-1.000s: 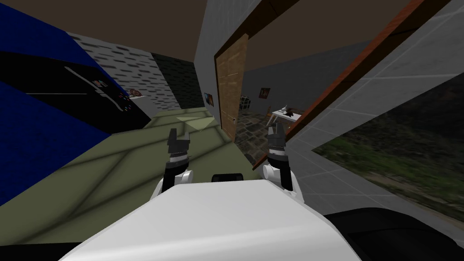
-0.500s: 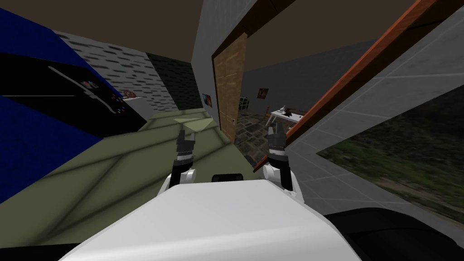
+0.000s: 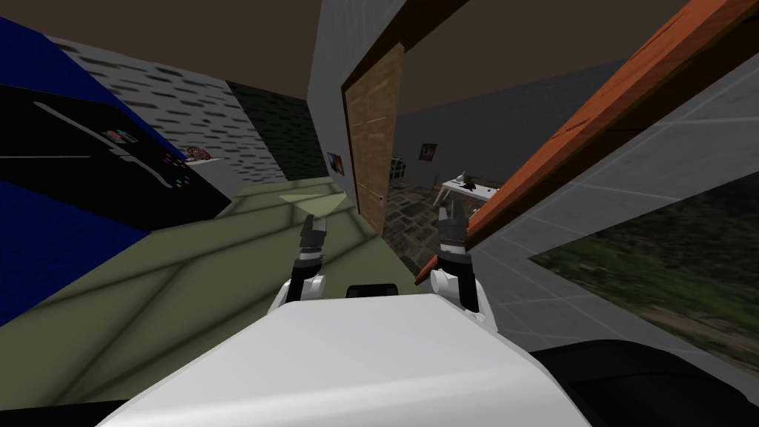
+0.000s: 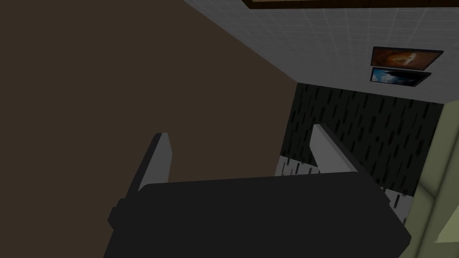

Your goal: Push the door open

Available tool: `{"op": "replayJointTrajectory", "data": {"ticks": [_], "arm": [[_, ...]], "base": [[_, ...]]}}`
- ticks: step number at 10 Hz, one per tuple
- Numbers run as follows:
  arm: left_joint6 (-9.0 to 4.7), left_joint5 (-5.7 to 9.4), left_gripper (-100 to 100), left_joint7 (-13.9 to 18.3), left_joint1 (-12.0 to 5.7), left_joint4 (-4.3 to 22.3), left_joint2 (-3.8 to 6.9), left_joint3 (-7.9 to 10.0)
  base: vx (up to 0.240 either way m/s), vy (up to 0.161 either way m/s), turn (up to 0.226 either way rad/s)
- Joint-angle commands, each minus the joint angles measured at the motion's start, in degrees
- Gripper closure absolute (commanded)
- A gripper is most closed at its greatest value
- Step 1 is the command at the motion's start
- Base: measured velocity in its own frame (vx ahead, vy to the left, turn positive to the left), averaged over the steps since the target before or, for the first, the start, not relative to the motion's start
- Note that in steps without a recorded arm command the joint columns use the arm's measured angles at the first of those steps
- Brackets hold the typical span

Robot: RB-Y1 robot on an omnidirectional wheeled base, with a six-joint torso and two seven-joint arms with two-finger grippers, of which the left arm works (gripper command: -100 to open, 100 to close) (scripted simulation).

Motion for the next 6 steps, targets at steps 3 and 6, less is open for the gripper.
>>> {"op": "replayJointTrajectory", "data": {"ticks": [3, 6], "arm": [[-1.35, -0.30, -100, 0.7, -2.15, 4.9, 0.95, -0.89], [-2.07, -0.63, -100, 1.2, -3.82, 8.4, 1.49, -1.75]], "base": [[0.113, 0.028, -0.044], [0.087, 0.026, -0.047]]}}
